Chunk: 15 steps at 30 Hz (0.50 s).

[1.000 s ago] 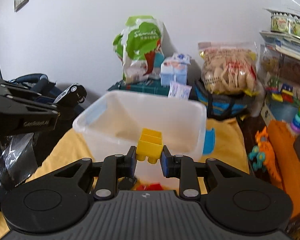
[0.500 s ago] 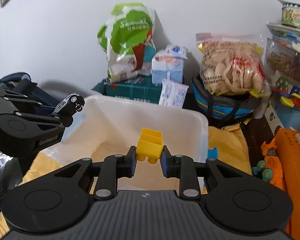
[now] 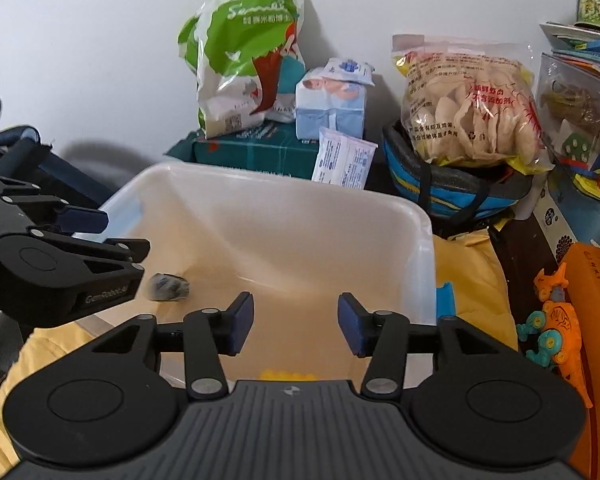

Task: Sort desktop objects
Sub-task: 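Carry the car and yellow brick over the white bin and release both, then grasp the black toy car with the left gripper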

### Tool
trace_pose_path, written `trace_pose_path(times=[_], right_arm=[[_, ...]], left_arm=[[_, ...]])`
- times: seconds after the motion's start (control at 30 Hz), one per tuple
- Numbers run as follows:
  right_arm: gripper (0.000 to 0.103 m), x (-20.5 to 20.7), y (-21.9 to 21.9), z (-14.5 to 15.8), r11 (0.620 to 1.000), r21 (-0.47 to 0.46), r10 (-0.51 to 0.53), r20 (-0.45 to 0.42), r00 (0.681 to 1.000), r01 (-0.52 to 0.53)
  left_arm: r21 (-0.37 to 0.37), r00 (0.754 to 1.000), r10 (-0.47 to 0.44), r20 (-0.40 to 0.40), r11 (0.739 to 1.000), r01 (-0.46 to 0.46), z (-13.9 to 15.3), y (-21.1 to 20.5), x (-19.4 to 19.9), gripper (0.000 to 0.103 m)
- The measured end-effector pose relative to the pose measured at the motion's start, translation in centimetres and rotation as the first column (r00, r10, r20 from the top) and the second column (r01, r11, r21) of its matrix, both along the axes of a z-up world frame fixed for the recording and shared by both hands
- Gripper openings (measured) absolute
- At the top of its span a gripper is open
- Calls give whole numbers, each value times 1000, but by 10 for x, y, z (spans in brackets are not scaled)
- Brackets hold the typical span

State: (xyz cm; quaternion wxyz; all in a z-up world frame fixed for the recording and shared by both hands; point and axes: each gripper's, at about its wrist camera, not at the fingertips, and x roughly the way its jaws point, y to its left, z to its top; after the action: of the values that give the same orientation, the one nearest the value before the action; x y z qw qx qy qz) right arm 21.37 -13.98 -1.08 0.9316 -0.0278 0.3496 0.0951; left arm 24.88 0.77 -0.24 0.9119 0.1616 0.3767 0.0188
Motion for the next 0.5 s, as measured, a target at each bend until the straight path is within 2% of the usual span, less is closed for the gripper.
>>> trace_pose_path(times=[0.07, 0.17, 0.3, 0.43, 0.5], right_arm=[[57, -6, 0, 4, 1000, 7, 3, 18, 1000, -4], [59, -17, 1, 9, 1000, -5, 13, 43, 999, -13], [60, -34, -6, 16, 1000, 11, 5, 48, 999, -5], [70, -57, -15, 21, 1000, 24, 12, 68, 998, -14], [70, -69, -20, 20, 1000, 13, 5, 69, 998, -6]], left_arm=[[-7, 1000, -1, 15, 1000, 1, 6, 0, -4, 49], [-15, 999, -8, 40, 1000, 8, 15, 0, -13, 53], [-45, 998, -23, 50, 999, 25, 26, -2, -30, 54], [-79, 998, -42, 51, 996, 46, 31, -4, -54, 56], [-92, 998, -44, 50, 995, 49, 29, -3, -68, 58]])
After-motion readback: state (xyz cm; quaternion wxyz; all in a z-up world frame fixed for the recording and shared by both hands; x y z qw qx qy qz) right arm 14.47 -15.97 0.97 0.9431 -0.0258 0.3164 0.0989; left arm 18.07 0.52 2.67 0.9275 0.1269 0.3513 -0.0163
